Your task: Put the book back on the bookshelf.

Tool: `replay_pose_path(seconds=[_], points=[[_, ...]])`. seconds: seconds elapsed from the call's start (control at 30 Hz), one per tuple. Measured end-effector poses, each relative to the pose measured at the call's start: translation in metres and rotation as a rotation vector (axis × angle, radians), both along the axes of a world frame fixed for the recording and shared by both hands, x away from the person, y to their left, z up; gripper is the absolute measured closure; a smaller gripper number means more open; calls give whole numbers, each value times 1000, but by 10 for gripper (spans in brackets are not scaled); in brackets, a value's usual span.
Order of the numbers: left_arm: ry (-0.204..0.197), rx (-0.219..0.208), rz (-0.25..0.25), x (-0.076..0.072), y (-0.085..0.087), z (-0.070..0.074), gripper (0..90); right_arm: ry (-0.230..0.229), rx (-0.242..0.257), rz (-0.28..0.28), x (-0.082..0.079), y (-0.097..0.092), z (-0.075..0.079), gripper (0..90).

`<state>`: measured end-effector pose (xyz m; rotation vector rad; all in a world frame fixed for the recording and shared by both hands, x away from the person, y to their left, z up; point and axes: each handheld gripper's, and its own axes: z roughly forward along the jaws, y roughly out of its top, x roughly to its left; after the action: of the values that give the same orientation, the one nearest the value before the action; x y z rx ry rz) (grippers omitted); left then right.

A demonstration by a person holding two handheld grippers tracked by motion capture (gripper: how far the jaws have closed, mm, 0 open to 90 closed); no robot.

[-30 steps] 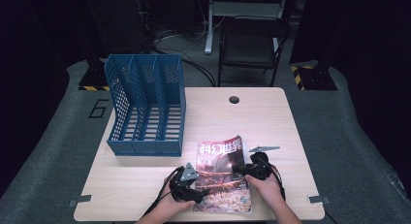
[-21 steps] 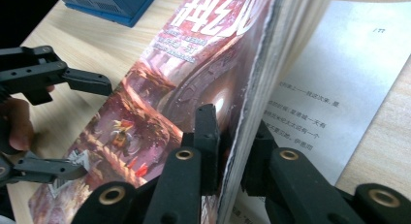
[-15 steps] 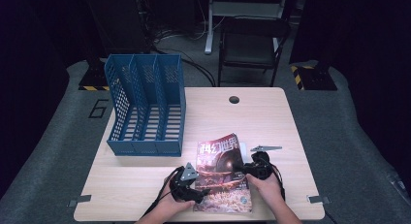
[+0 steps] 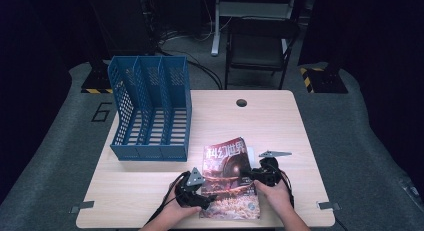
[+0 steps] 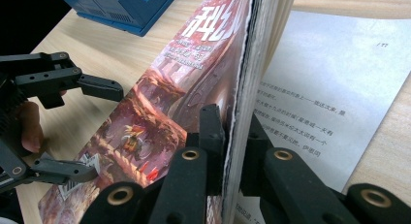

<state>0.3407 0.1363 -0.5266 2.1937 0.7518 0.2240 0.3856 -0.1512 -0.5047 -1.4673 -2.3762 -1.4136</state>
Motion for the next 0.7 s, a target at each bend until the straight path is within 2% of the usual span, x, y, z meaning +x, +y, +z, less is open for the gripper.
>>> replay_pose_path(seconds=[0.2,0.33,0.6,0.7], points=[[1,0,-2,0,0,0,174,-11,1,3,-1,0,1,842],[7,8,-6,1,0,1,175,-35,-8,8,-3,2,4,848],[10,-6,5,1,-1,0,176,-54,-9,8,-6,3,6,851],[10,-10,4,1,-1,0,176,-77,-7,8,-6,4,7,855]])
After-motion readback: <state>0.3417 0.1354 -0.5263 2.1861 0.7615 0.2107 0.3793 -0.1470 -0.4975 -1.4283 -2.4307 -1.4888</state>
